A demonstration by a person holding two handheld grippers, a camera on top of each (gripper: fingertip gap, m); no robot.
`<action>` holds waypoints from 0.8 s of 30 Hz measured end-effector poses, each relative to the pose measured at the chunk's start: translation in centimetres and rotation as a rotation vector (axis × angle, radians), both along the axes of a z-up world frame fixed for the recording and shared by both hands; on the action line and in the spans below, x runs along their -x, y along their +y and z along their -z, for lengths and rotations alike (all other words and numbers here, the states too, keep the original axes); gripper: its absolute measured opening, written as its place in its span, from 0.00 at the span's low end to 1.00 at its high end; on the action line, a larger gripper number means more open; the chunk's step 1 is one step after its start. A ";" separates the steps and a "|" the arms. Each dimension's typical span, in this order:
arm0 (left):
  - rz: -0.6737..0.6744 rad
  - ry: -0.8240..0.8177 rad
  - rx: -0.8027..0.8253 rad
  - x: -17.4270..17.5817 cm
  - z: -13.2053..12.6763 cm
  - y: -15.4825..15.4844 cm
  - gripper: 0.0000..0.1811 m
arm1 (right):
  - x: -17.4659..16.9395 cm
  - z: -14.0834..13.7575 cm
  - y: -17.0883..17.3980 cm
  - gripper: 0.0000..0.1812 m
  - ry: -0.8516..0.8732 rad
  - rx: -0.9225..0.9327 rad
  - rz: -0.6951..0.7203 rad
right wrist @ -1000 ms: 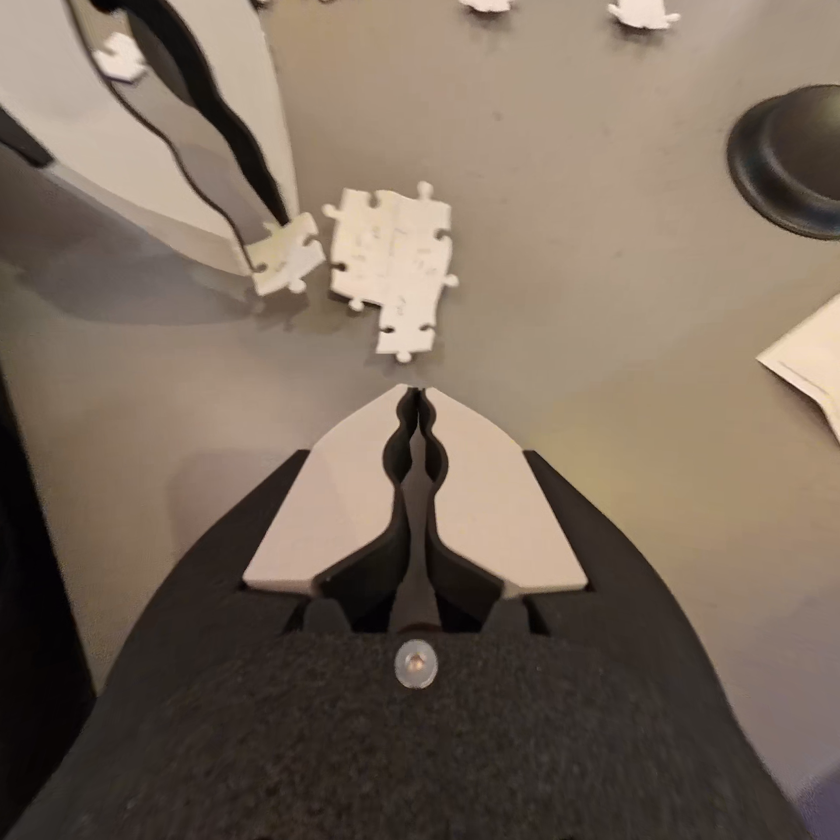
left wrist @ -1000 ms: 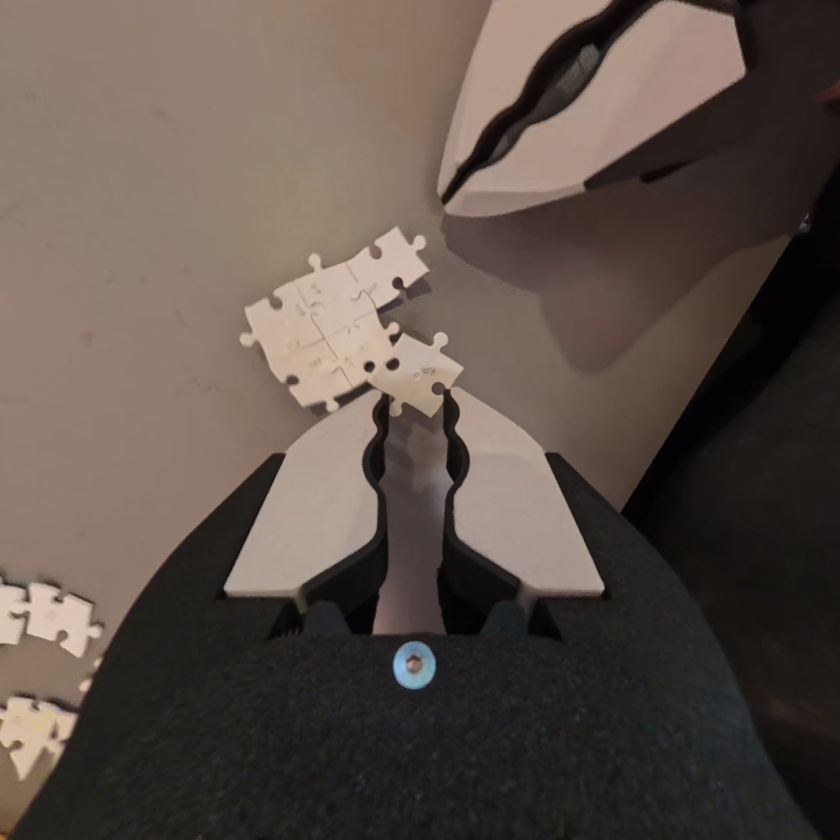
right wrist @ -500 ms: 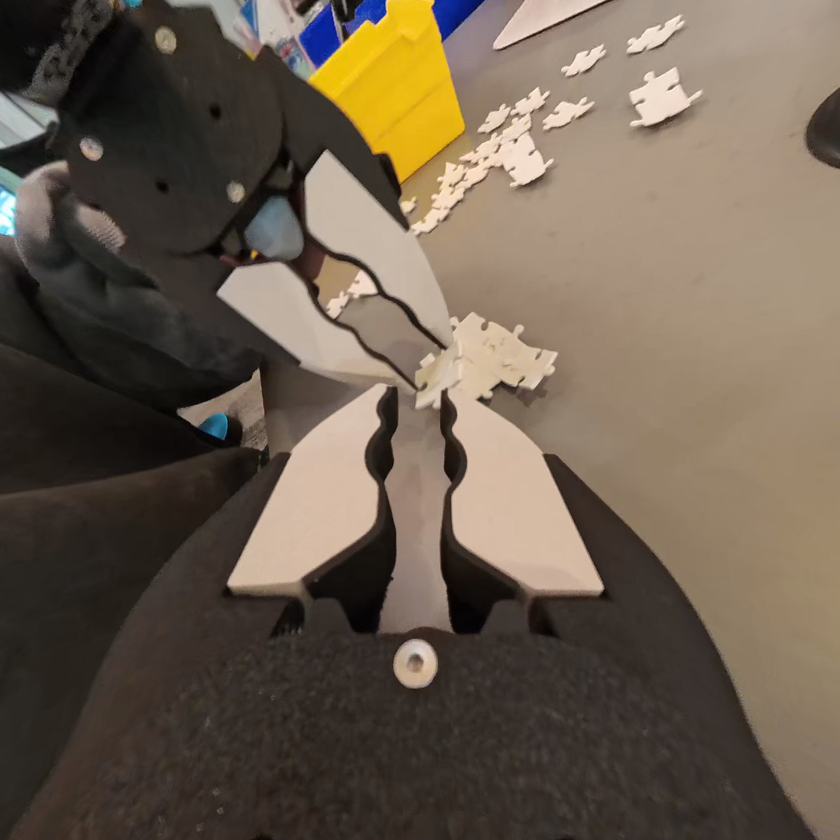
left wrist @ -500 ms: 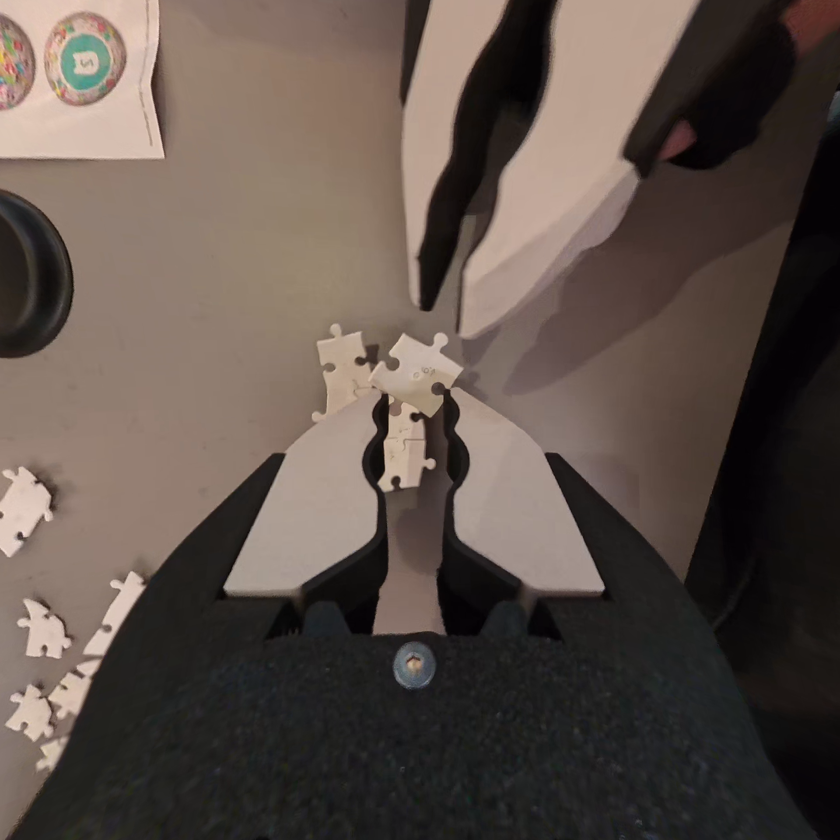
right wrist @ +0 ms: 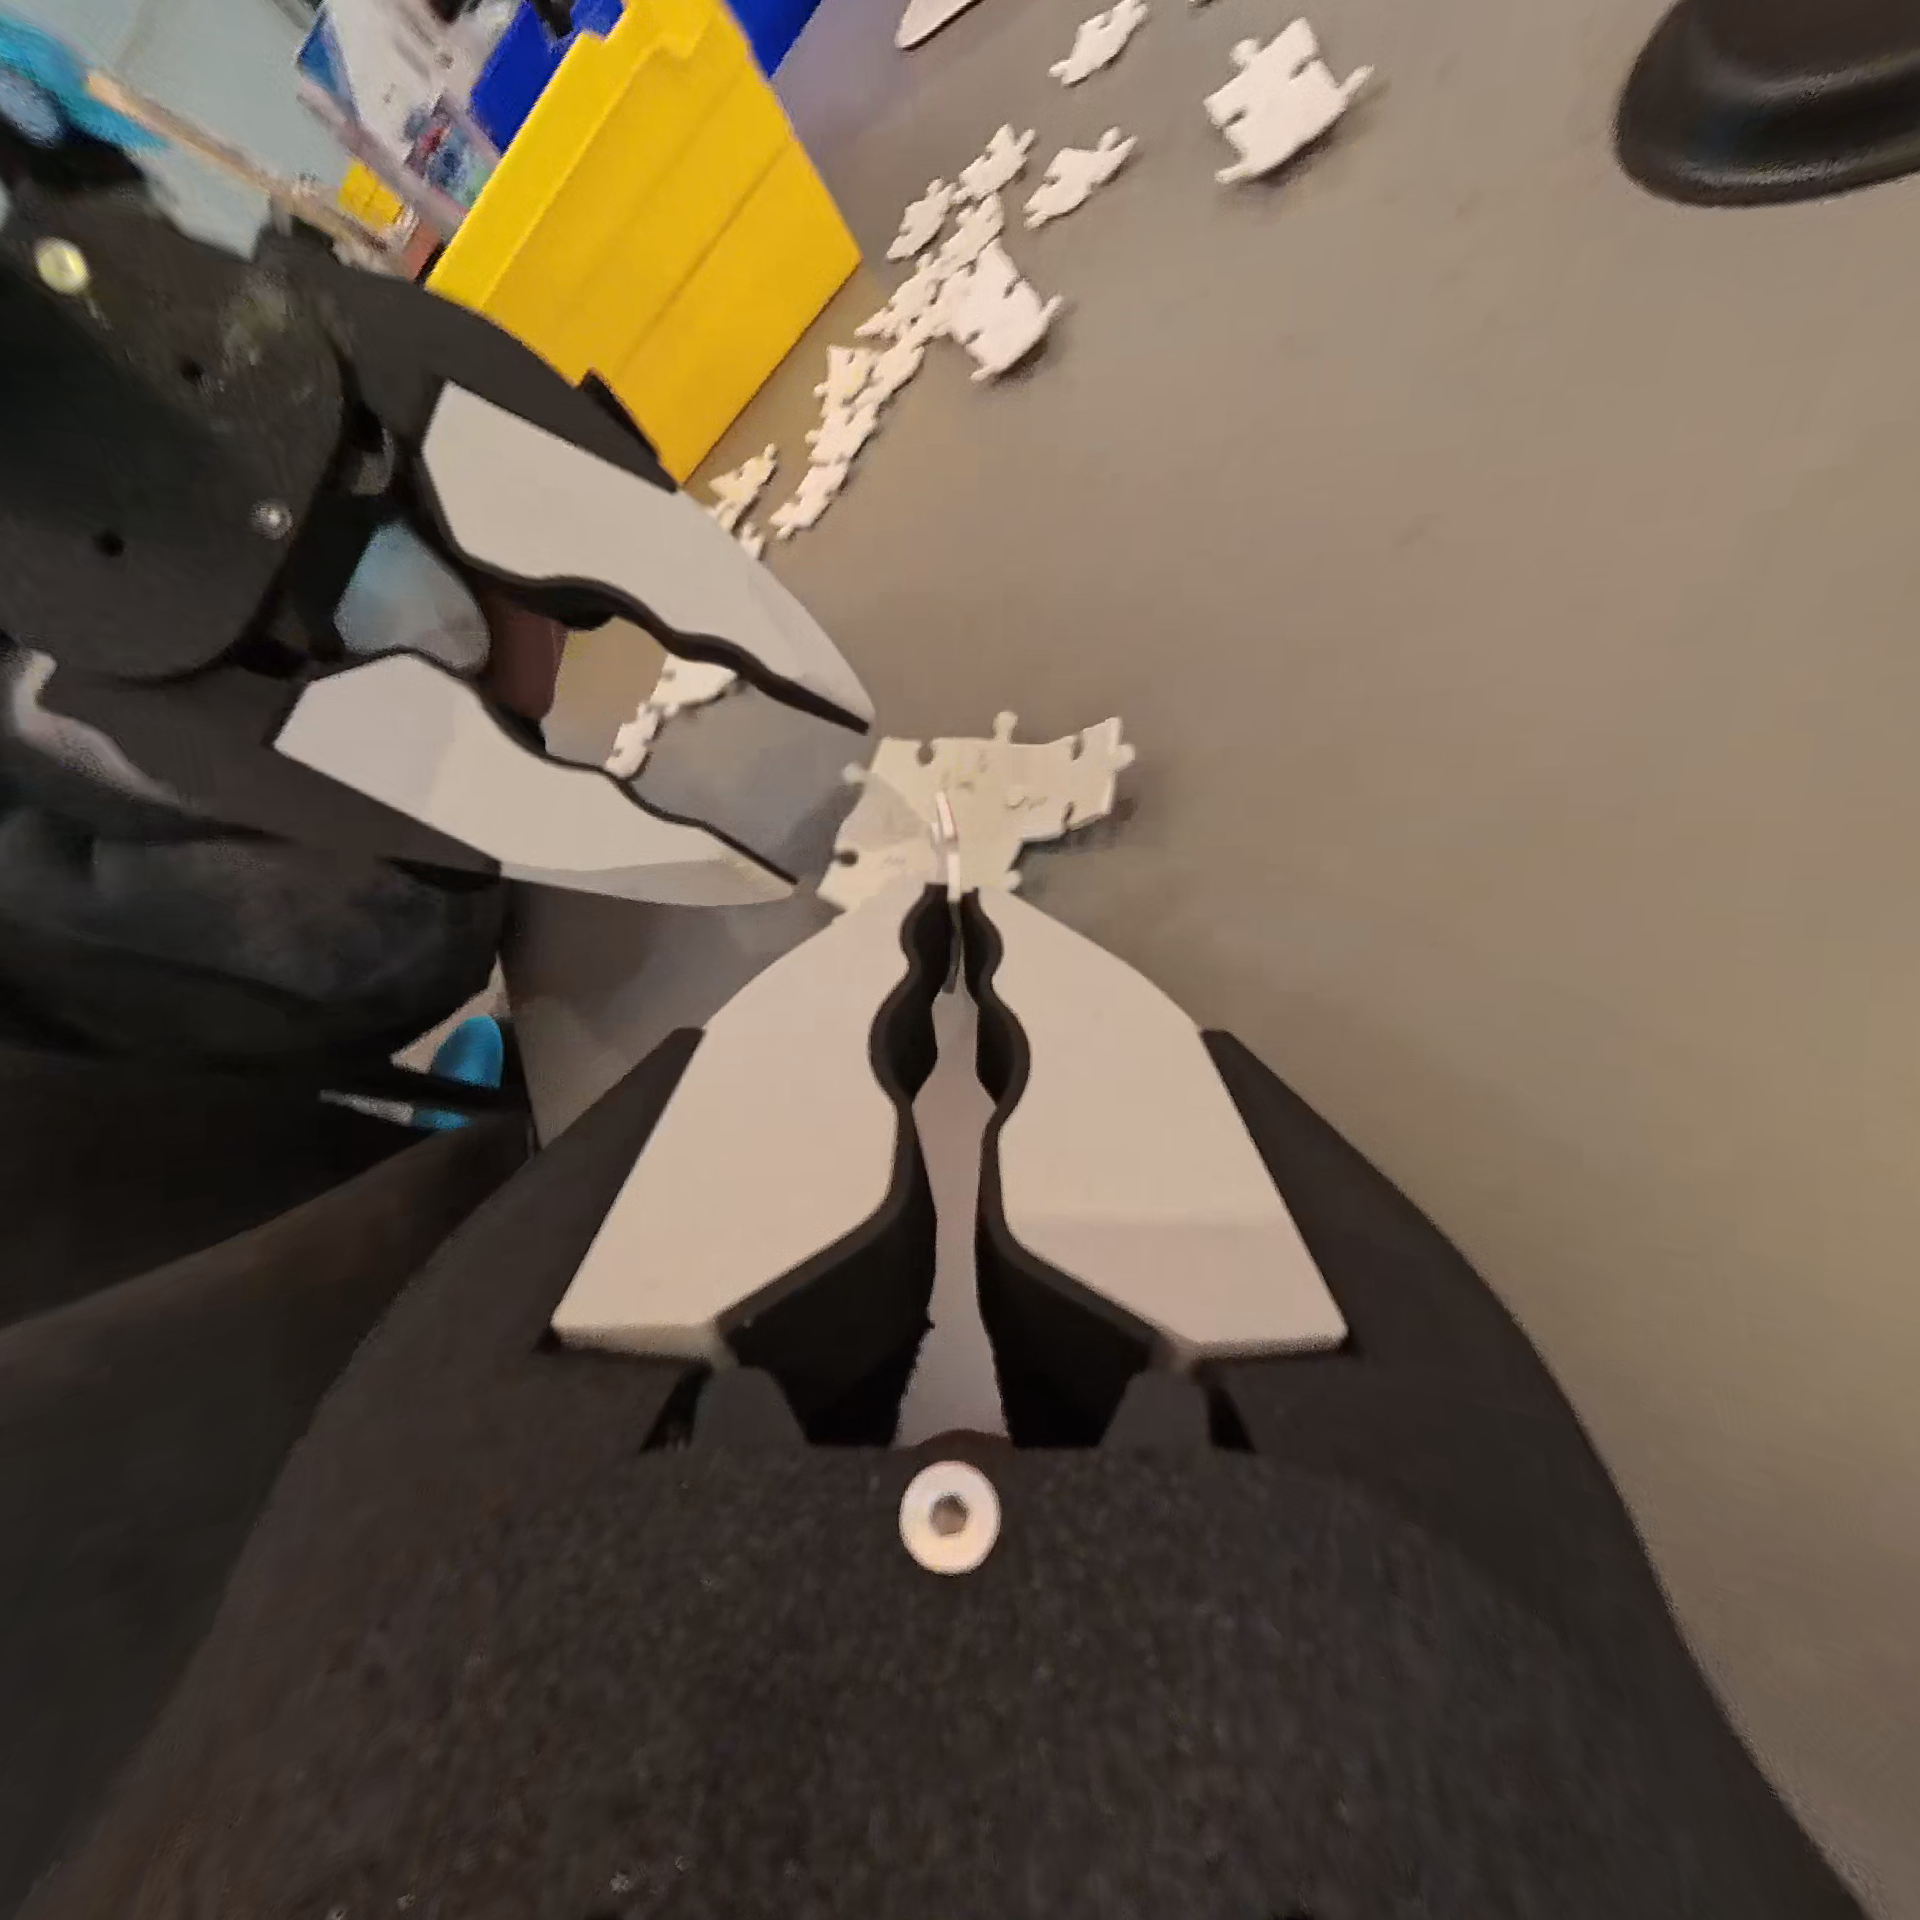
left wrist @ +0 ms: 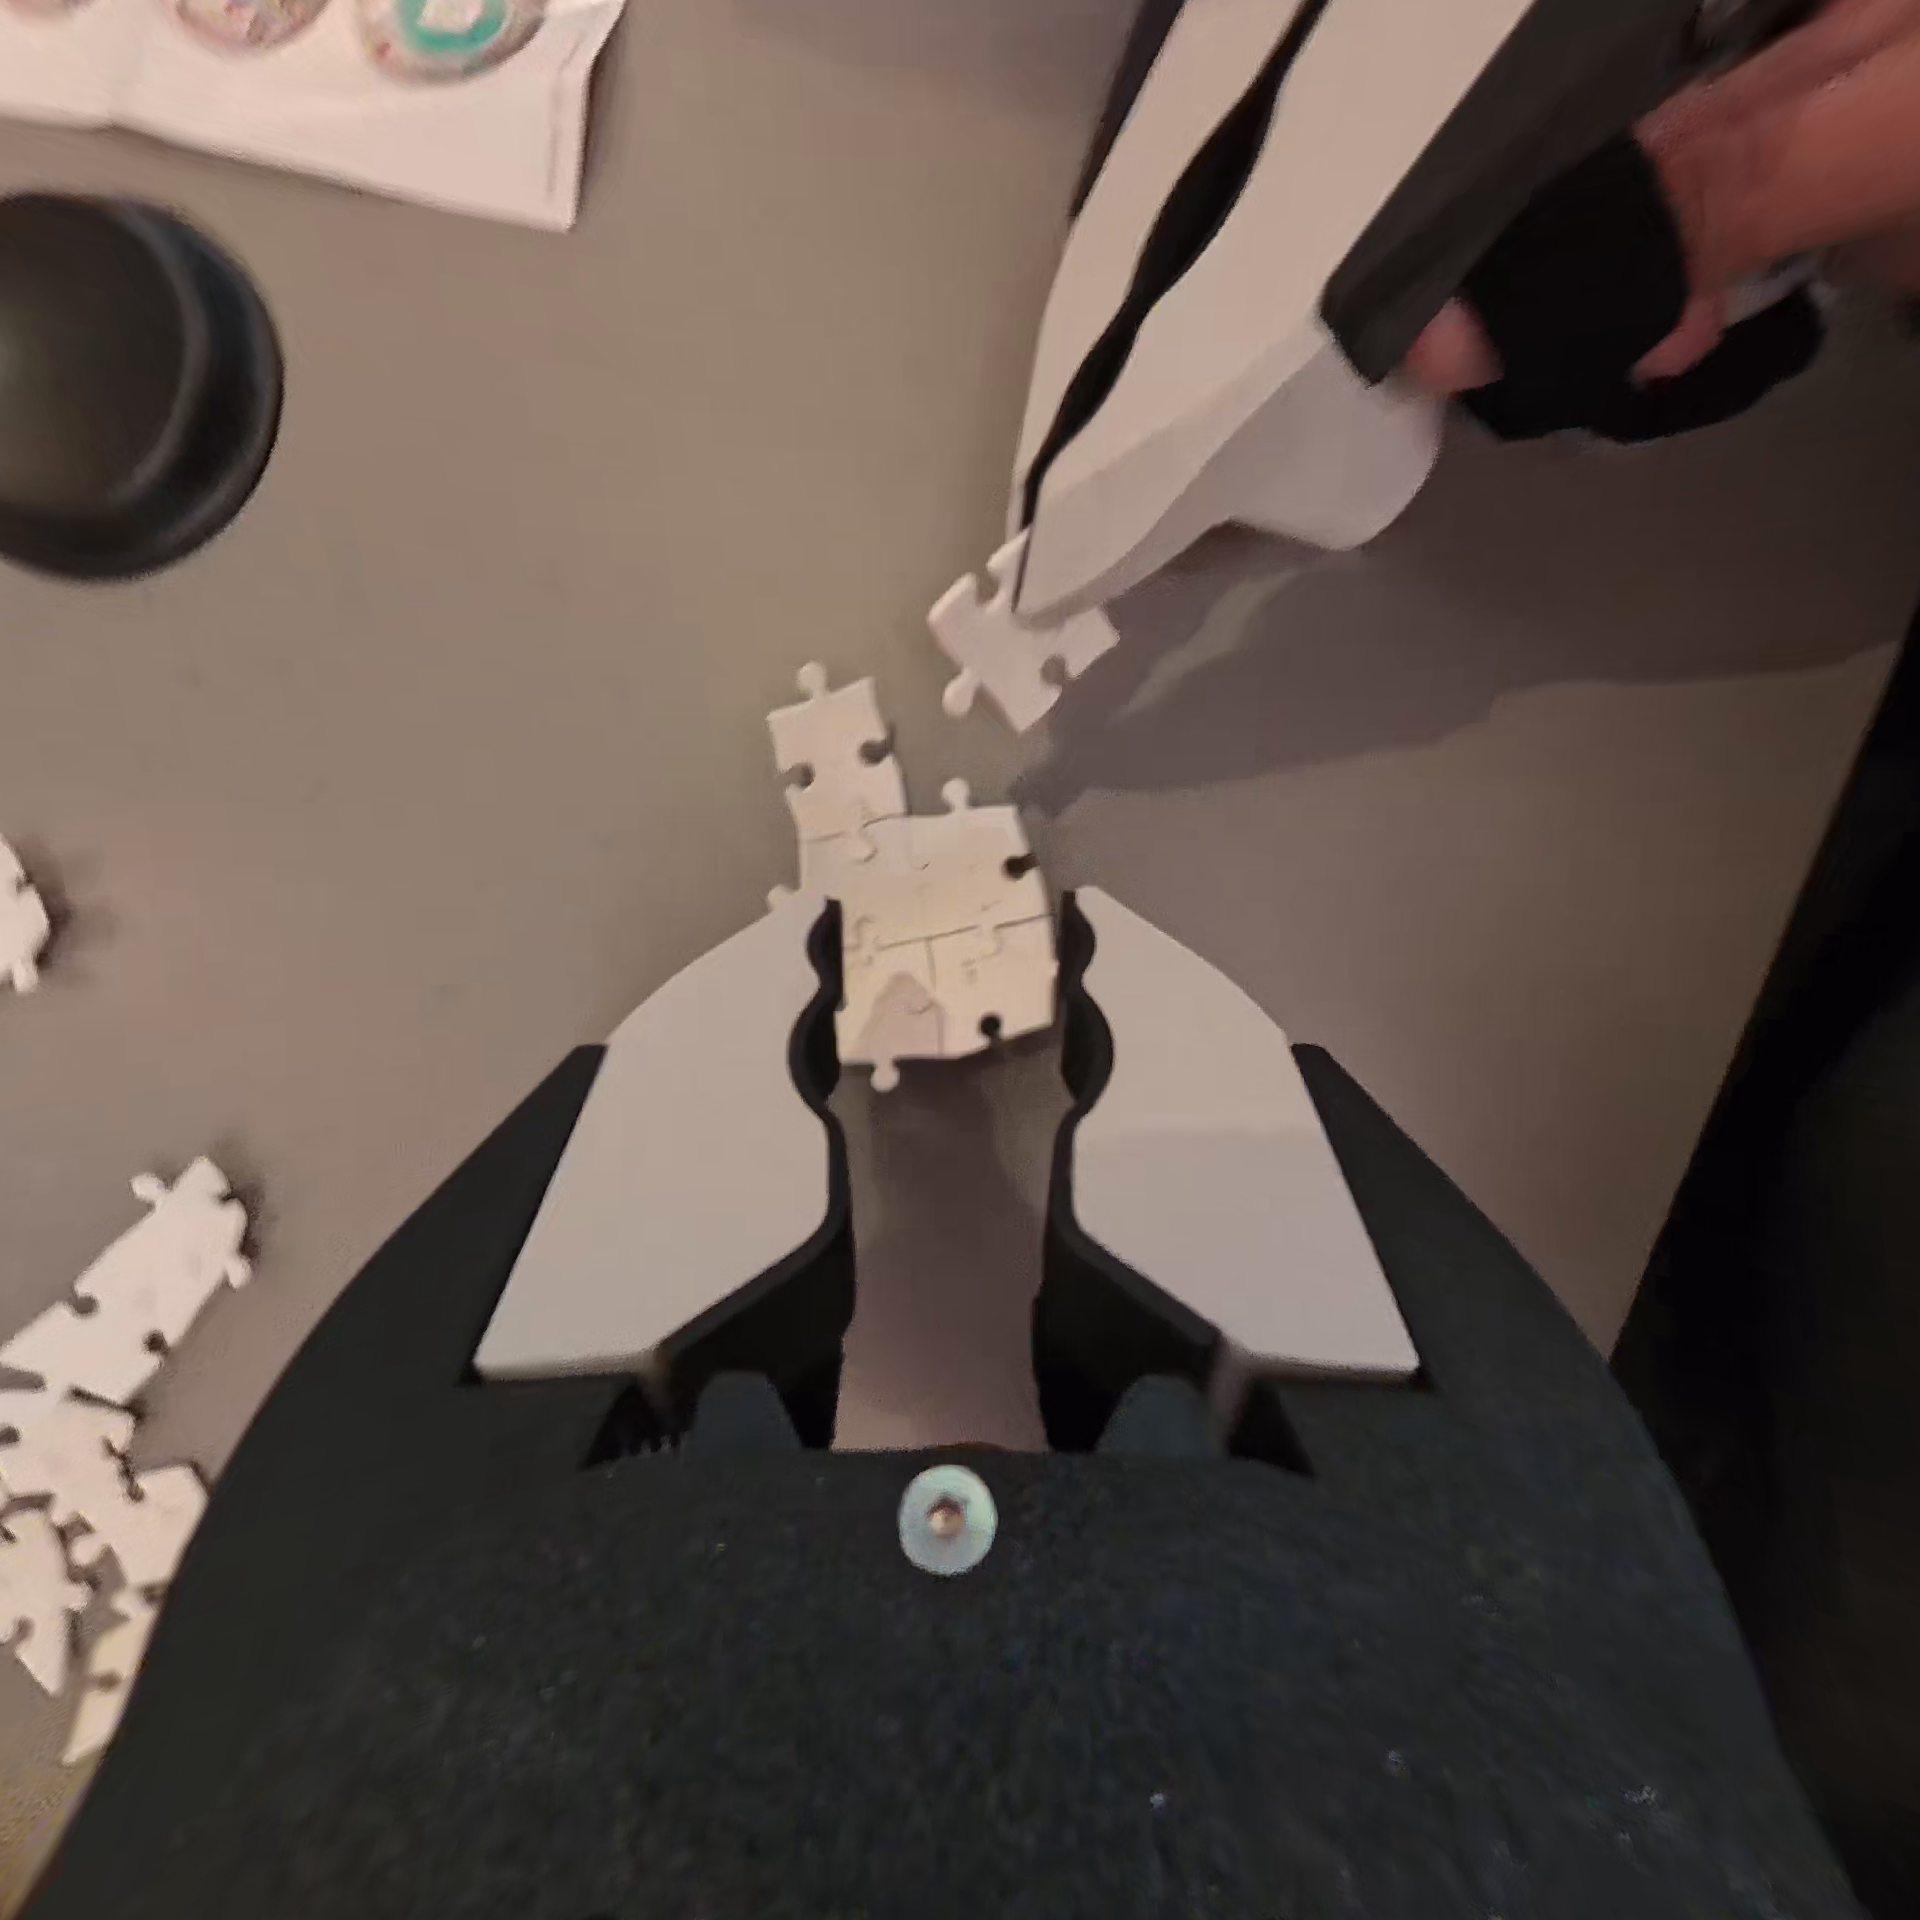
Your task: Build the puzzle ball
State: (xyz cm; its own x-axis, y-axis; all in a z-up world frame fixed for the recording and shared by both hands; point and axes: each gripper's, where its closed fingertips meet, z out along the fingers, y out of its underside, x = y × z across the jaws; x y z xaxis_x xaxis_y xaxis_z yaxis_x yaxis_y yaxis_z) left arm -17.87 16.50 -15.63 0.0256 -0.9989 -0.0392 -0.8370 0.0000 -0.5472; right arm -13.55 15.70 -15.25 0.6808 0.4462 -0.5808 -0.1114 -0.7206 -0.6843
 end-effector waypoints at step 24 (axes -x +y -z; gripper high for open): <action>-0.125 -0.080 0.139 1.8 1.9 -0.9 0.33 | 1.2 2.3 2.1 0.01 0.053 0.250 0.123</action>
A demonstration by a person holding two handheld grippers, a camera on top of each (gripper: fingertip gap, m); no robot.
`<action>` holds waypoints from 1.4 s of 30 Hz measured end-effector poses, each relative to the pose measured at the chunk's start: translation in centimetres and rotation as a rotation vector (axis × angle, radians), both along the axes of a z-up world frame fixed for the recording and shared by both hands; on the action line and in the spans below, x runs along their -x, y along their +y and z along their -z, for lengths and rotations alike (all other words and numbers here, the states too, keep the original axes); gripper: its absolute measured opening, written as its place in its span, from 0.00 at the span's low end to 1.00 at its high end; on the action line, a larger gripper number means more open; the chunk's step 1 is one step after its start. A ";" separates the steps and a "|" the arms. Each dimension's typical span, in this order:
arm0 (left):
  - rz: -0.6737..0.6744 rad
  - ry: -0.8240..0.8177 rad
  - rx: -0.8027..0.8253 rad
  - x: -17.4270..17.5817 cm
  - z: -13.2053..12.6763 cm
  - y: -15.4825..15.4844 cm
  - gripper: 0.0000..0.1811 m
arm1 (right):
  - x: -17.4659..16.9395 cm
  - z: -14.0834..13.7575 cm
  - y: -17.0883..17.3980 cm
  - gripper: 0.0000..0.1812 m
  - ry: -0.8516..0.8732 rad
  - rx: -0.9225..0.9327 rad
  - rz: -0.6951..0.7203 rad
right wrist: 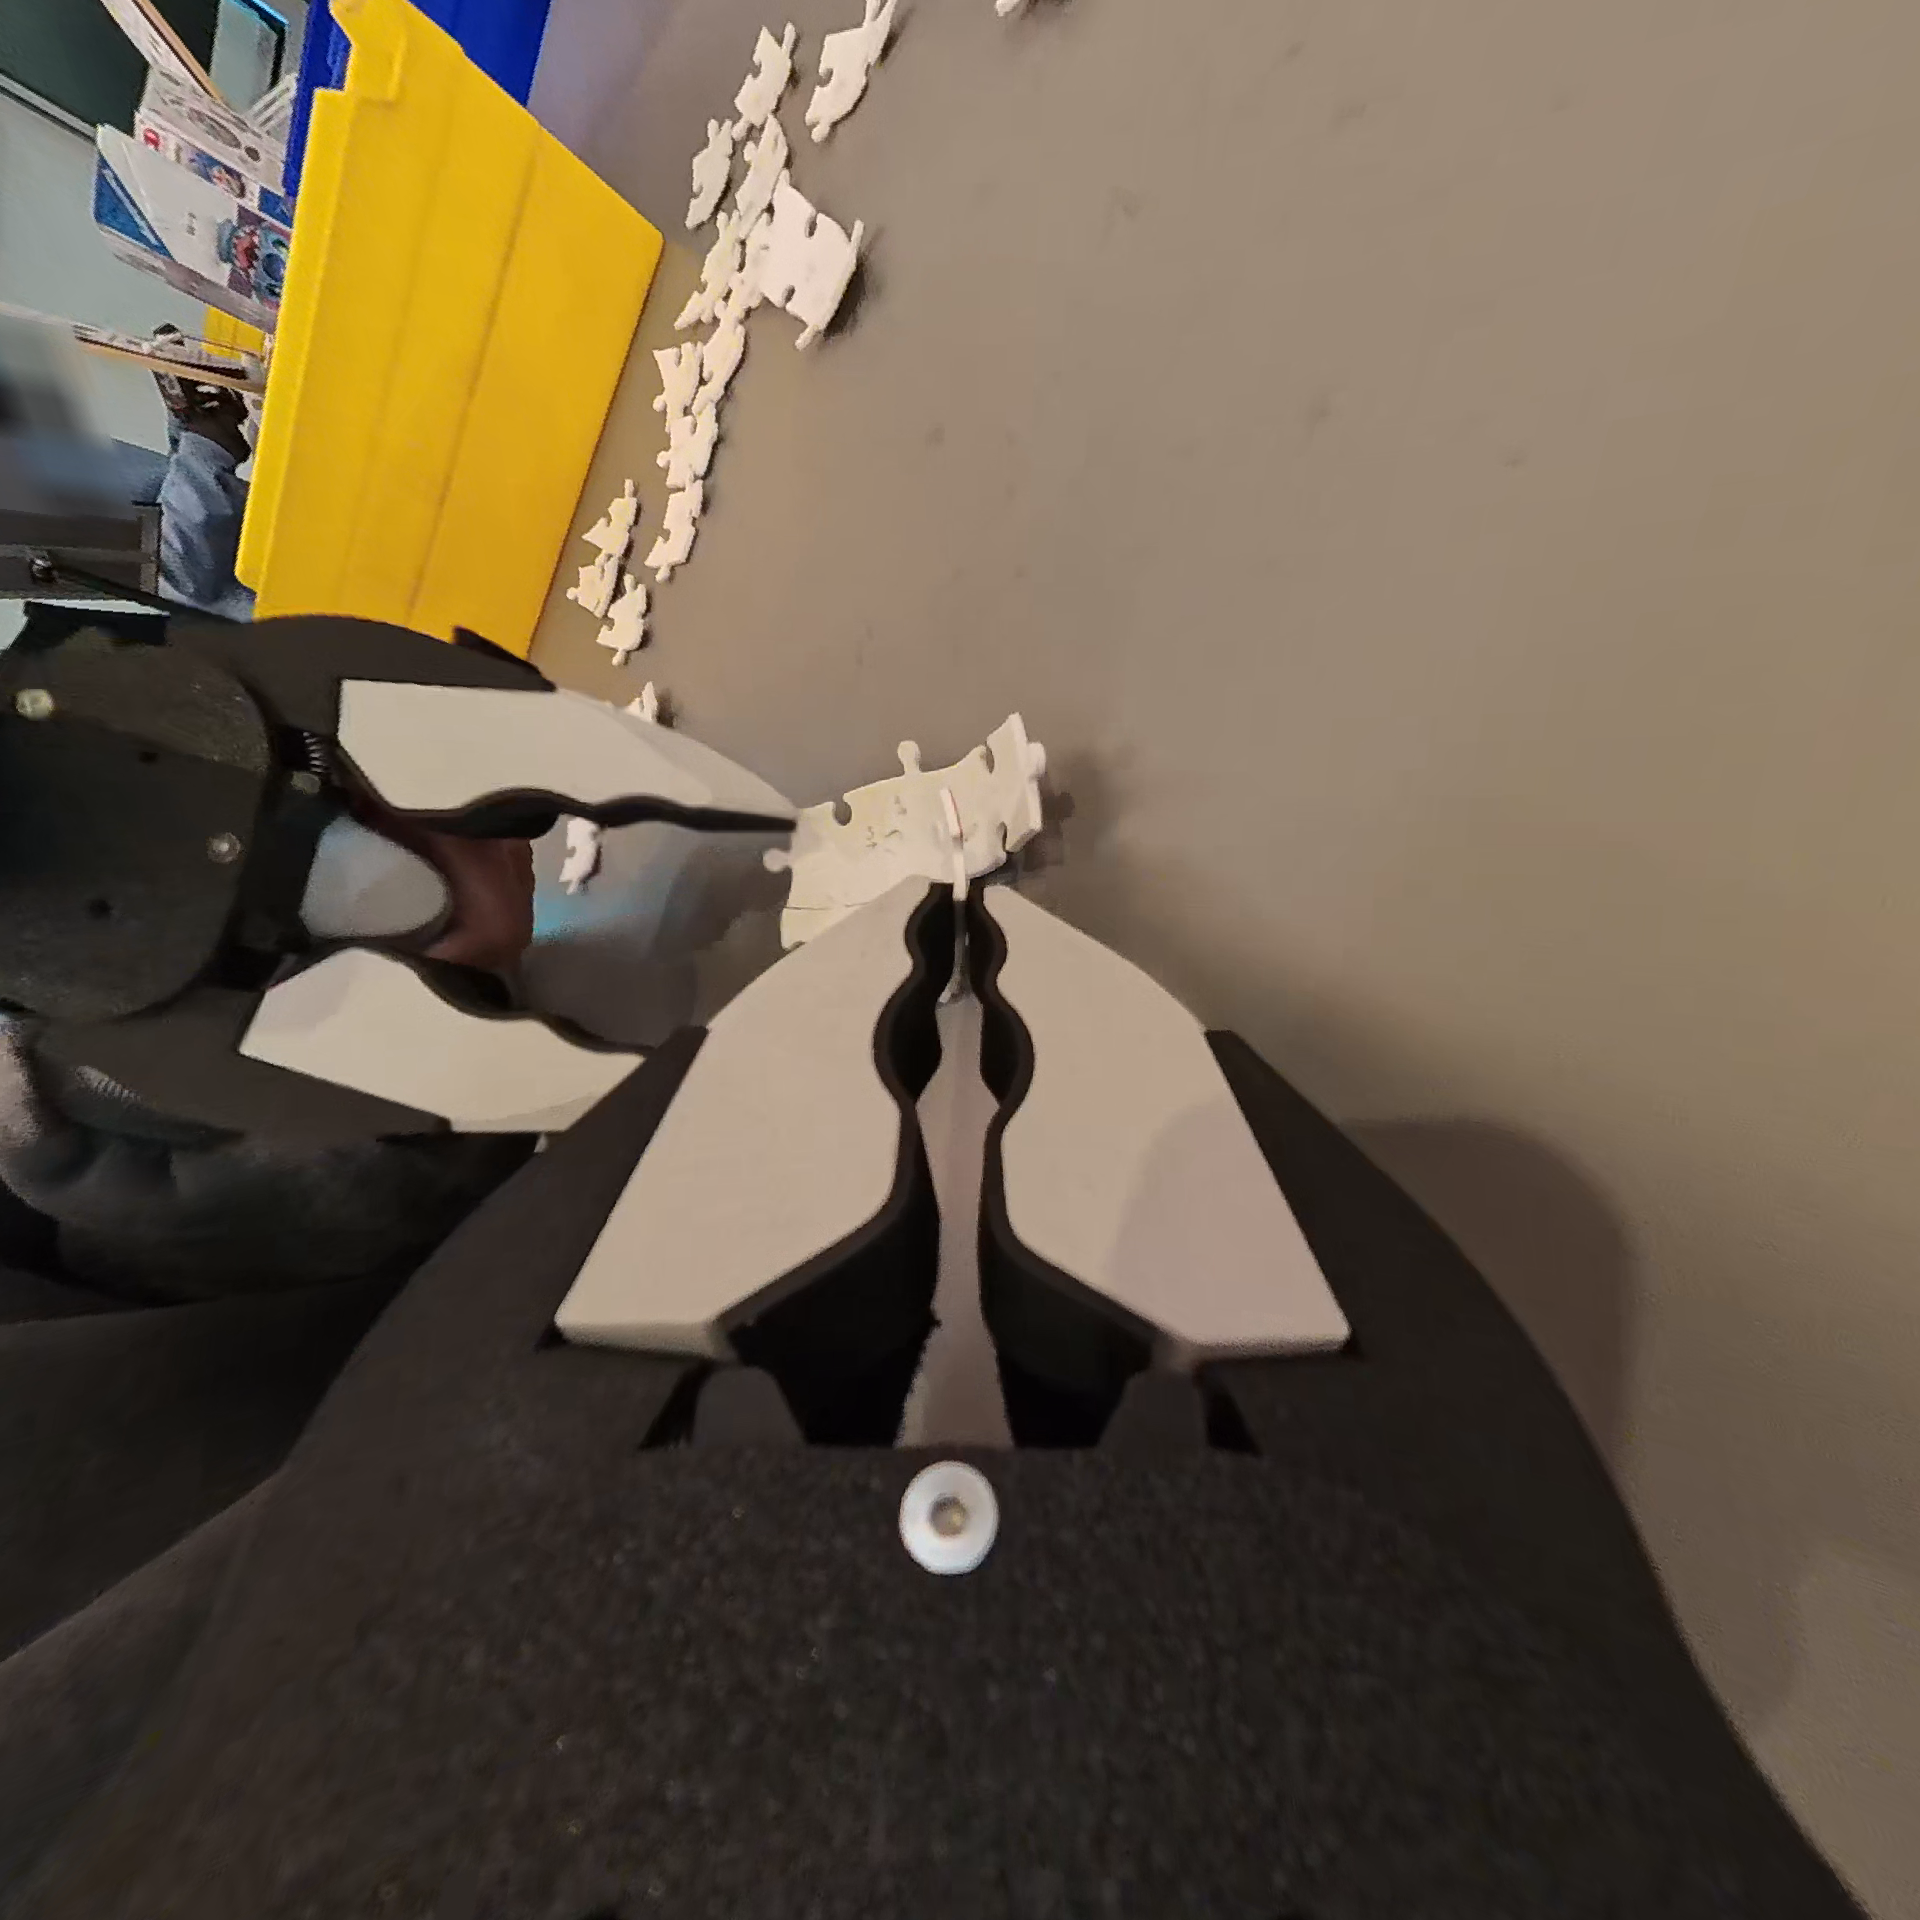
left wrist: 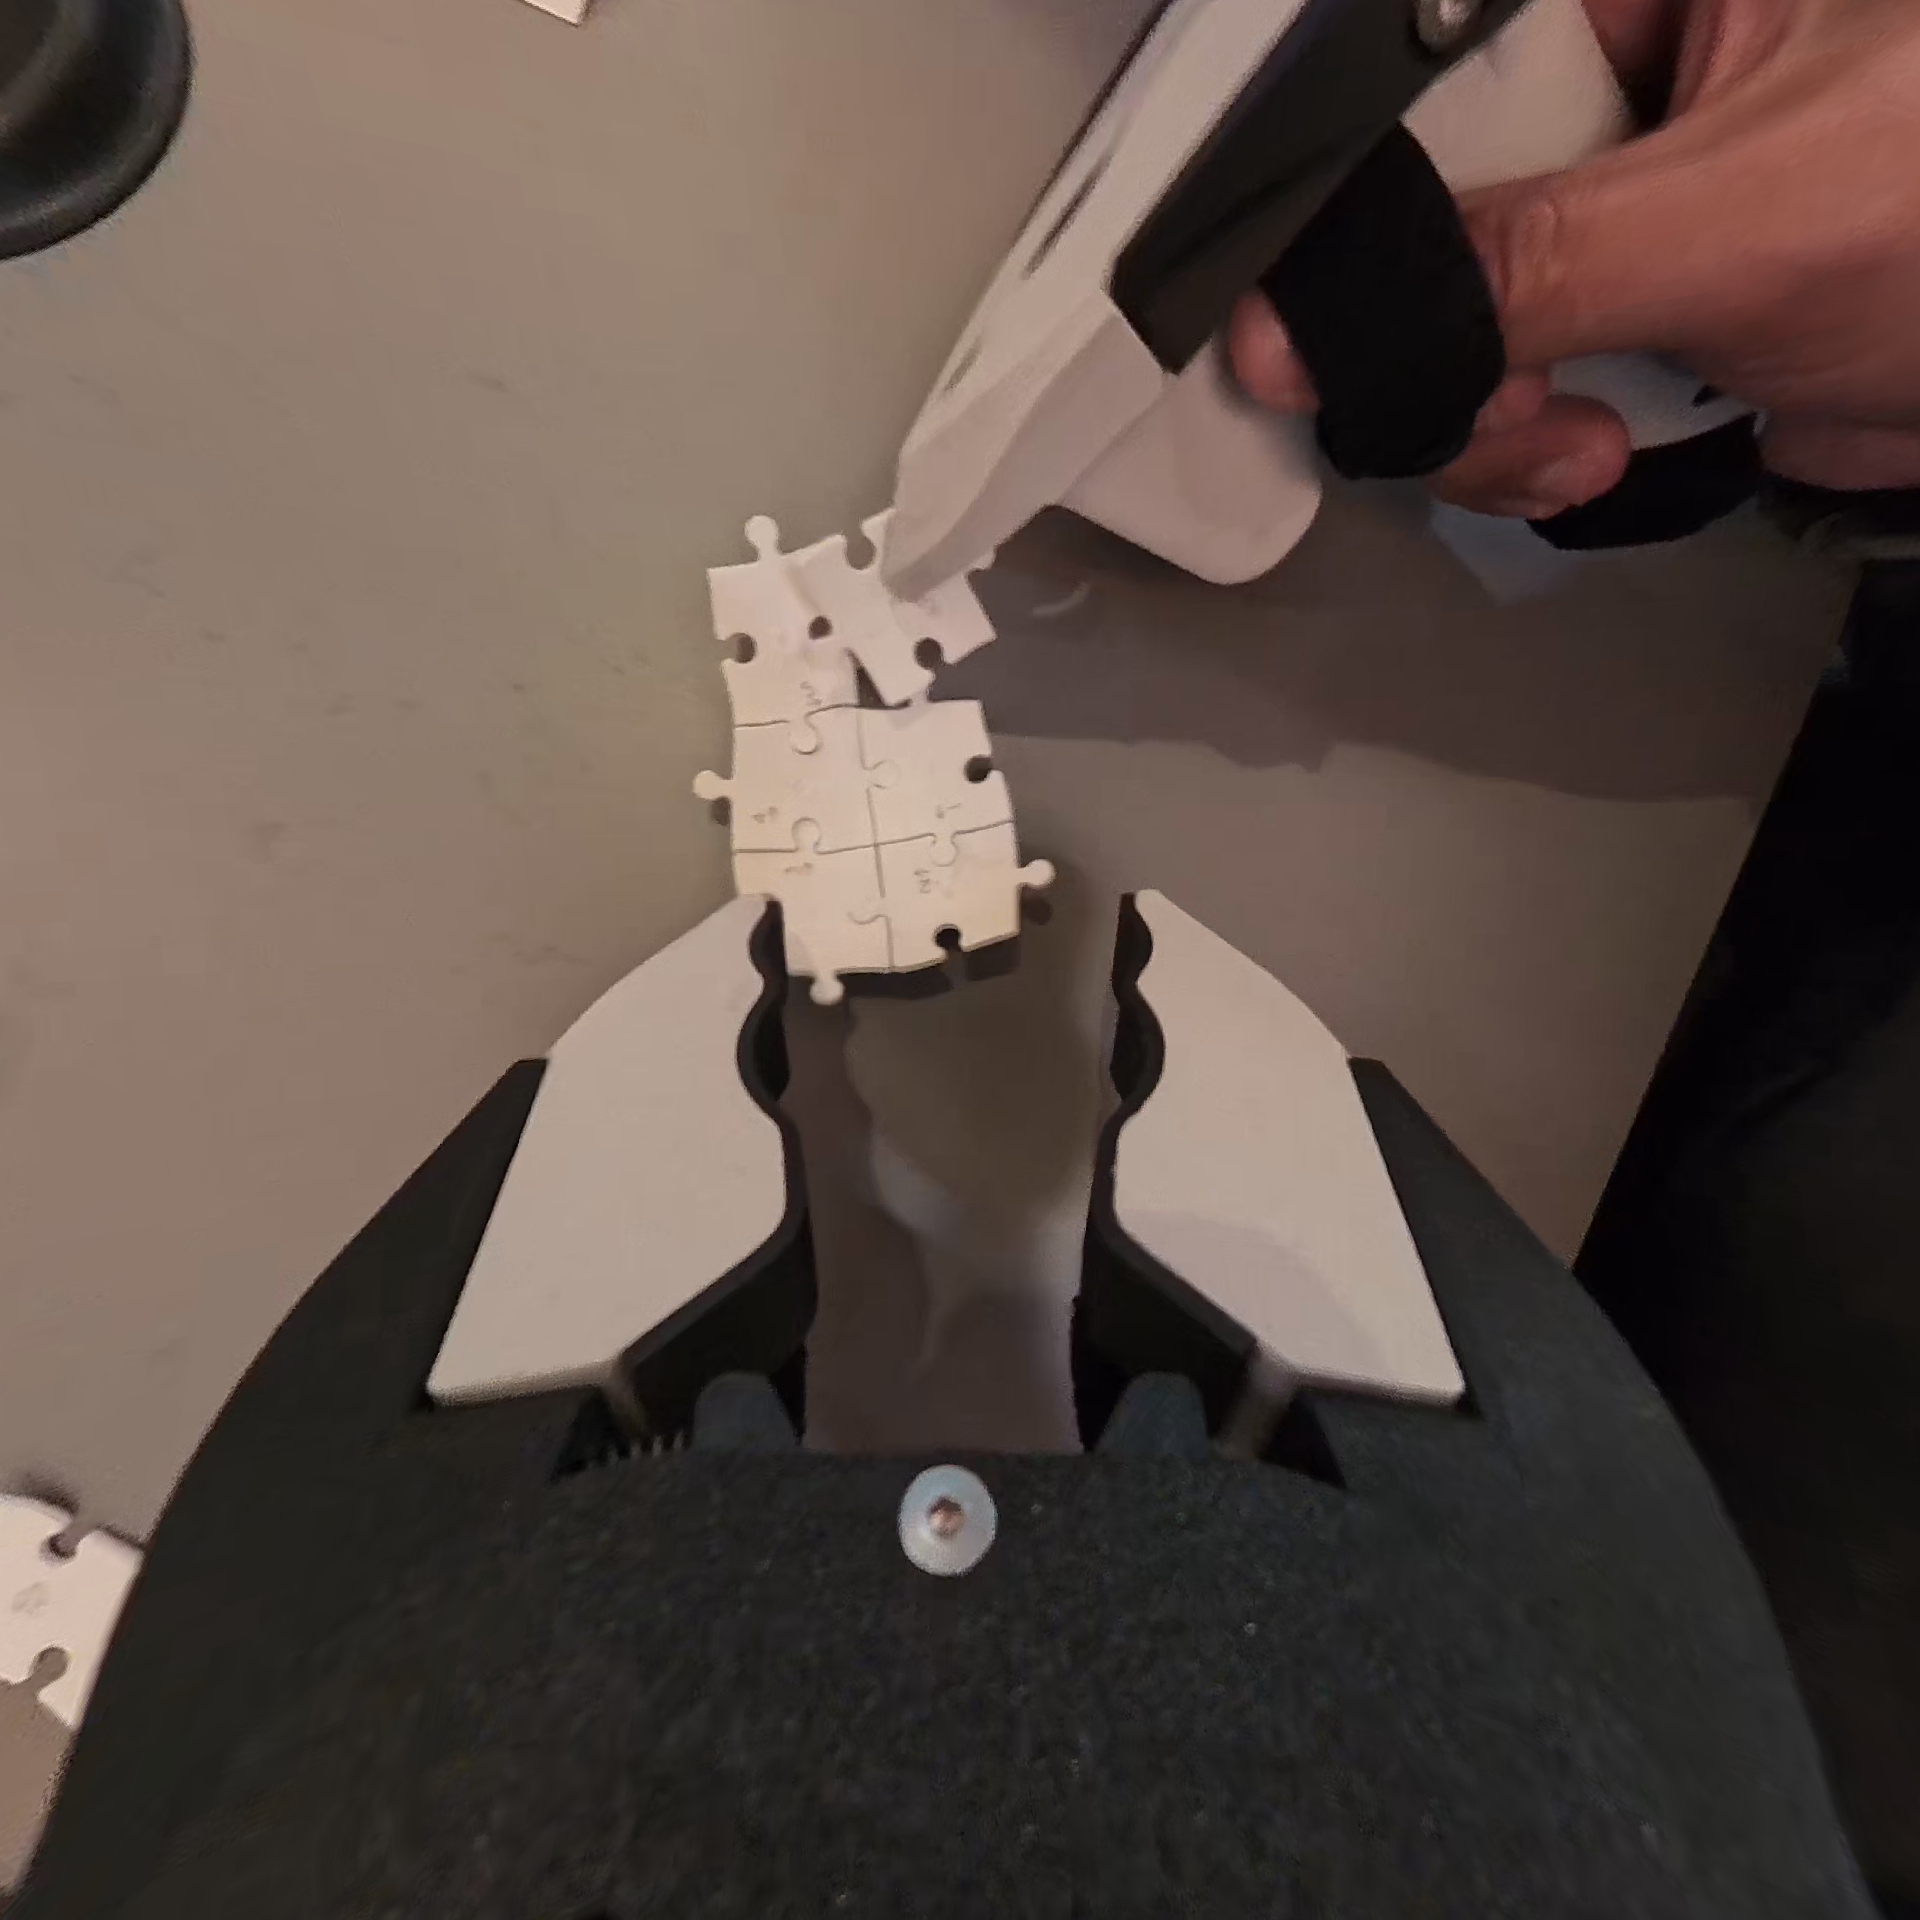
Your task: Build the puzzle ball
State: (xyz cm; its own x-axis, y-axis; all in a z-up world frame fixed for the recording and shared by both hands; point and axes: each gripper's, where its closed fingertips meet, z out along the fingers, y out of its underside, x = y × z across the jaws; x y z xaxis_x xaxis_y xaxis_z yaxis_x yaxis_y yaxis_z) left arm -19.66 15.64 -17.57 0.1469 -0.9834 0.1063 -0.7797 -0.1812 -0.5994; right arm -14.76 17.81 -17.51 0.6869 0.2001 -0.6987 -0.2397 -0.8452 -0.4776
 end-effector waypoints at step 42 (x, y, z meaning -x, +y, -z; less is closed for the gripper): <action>0.016 -0.008 0.090 -1.3 1.3 -0.1 0.34 | -1.2 1.3 2.5 0.02 -0.103 0.150 -0.360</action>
